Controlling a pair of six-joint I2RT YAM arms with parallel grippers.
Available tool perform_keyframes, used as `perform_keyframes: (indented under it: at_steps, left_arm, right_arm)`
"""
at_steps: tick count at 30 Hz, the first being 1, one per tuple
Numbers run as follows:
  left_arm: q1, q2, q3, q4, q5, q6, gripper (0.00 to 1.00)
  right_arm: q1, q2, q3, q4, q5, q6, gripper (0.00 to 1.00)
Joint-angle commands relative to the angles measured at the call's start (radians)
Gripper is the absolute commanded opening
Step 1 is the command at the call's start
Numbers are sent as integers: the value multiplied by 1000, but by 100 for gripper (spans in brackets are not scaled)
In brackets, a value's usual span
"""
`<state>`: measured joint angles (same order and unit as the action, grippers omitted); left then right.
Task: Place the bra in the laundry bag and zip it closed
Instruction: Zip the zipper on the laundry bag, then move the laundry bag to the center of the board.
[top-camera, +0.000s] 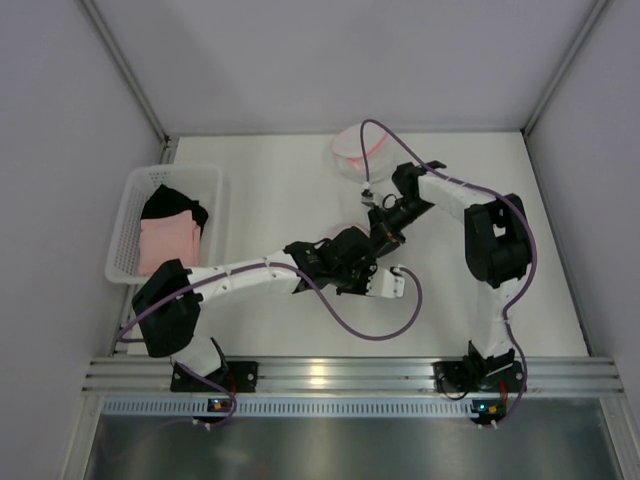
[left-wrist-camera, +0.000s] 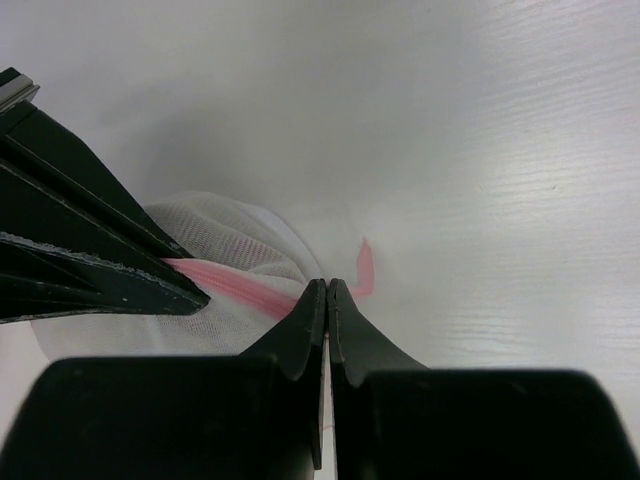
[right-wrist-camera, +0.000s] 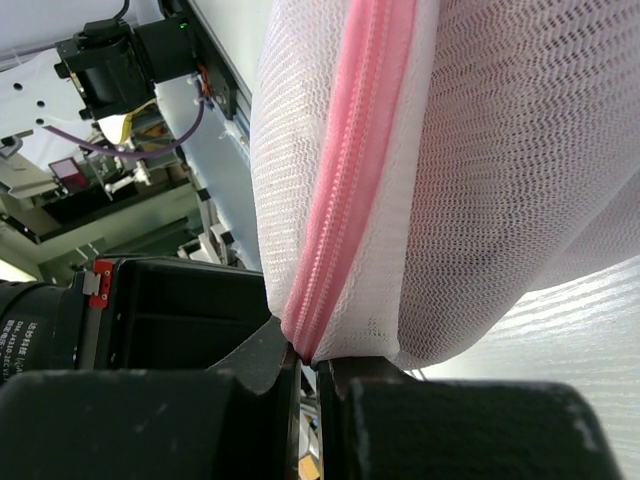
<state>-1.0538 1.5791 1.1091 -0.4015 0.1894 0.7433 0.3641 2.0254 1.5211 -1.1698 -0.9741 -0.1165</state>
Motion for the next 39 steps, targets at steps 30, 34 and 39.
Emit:
perform_keyframes:
  at_steps: [30,34,39]
  left_arm:
    - [469,51,535,-260,177,-544,98]
    - [514,90,612,-319,199,-602,98]
    - [593,111,612,-361,219,-708,98]
  right_arm:
    - [-587,42,-15,645,163,296,0]
    - [-585,176,106,755,127,438,0]
    - [-568,283,243,814,100,506,0]
